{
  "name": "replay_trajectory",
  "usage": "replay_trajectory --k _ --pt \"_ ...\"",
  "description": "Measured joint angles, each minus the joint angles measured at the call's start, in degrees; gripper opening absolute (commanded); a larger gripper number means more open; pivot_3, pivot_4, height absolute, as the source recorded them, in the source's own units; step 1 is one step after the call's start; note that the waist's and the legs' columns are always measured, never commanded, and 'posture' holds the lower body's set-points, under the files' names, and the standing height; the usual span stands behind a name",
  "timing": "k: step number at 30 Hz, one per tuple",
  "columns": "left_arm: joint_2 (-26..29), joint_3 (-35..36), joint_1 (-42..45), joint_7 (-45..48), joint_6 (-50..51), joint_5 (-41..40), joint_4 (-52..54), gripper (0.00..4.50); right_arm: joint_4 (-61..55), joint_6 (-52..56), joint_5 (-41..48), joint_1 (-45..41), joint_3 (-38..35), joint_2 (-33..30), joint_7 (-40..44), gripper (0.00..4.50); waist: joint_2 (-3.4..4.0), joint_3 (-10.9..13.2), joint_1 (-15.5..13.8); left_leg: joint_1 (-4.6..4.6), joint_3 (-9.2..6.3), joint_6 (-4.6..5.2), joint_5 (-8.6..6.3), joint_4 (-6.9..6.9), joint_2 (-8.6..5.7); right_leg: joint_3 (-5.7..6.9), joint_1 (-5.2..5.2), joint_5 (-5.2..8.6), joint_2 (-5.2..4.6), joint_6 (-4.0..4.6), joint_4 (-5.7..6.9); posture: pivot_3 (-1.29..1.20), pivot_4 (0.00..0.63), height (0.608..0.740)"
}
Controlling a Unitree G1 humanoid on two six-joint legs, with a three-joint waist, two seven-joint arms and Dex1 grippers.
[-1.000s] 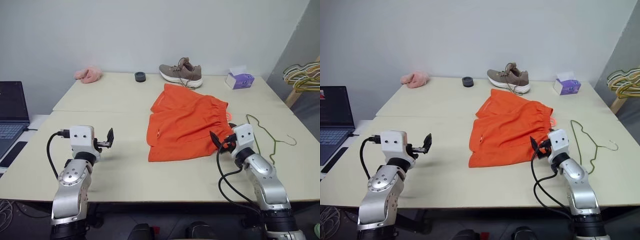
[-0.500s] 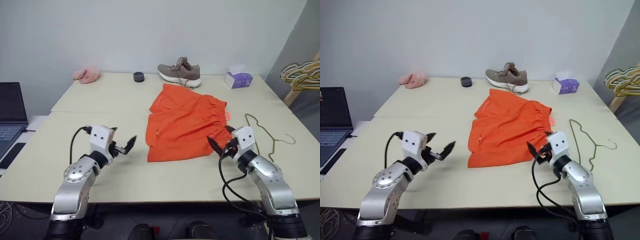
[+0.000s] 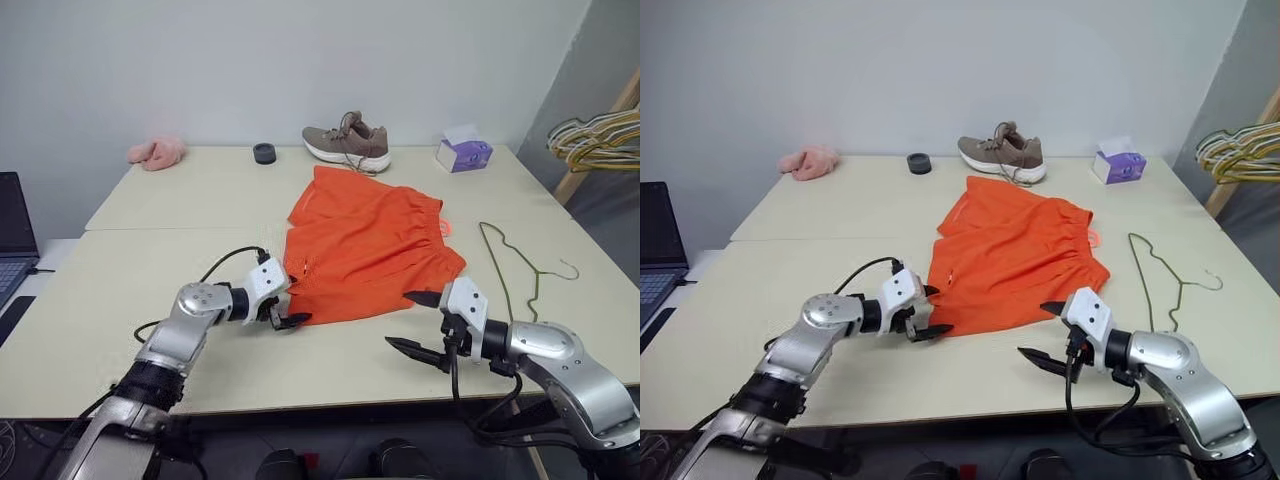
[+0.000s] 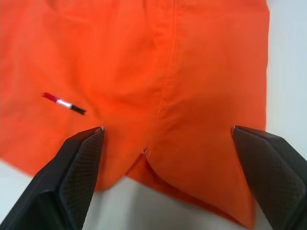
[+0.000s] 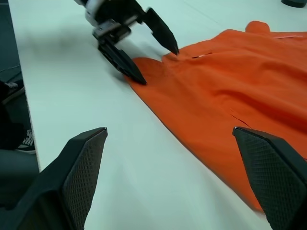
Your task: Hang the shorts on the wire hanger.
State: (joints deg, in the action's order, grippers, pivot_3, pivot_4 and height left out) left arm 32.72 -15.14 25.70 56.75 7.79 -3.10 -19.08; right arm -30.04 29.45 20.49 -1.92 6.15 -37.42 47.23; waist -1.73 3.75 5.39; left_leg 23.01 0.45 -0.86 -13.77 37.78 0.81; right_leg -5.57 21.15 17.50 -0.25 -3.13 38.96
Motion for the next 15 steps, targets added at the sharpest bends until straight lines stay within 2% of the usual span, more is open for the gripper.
replay_trajectory --k 6,9,15 --pt "-2.96 -2.36 5.53 1.72 -6.66 3.07 -8.29 4.5 -2.65 0.83 -0.12 1.22 -0.35 -0.3 -1.12 4.47 -0.02 0.01 0.4 -0.03 0.0 0.01 0.0 0.05 -0.01 -0.01 -0.06 -0.01 -0.02 -0.09 -0.03 -0.2 0.048 0.74" --pt "-3.42 -2.54 6.65 1.92 -8.65 3.85 -10.94 3.88 -2.4 0.13 -1.51 1.33 -0.55 -0.57 -2.19 4.5 -0.02 0.01 0.86 -0.14 -0.02 0.01 0.0 0.07 -0.02 0.0 -0.07 -0.02 -0.03 -0.12 -0.03 -0.2 0.048 0.74" --pt "-3.54 -2.7 7.08 2.47 -10.75 4.62 -13.01 1.99 0.16 -1.9 -4.83 1.17 -0.61 -2.14 -3.45 4.5 -0.02 0.0 2.16 -0.2 -0.02 0.04 0.02 0.09 -0.02 -0.02 -0.15 -0.07 -0.04 -0.15 -0.02 -0.19 0.044 0.74"
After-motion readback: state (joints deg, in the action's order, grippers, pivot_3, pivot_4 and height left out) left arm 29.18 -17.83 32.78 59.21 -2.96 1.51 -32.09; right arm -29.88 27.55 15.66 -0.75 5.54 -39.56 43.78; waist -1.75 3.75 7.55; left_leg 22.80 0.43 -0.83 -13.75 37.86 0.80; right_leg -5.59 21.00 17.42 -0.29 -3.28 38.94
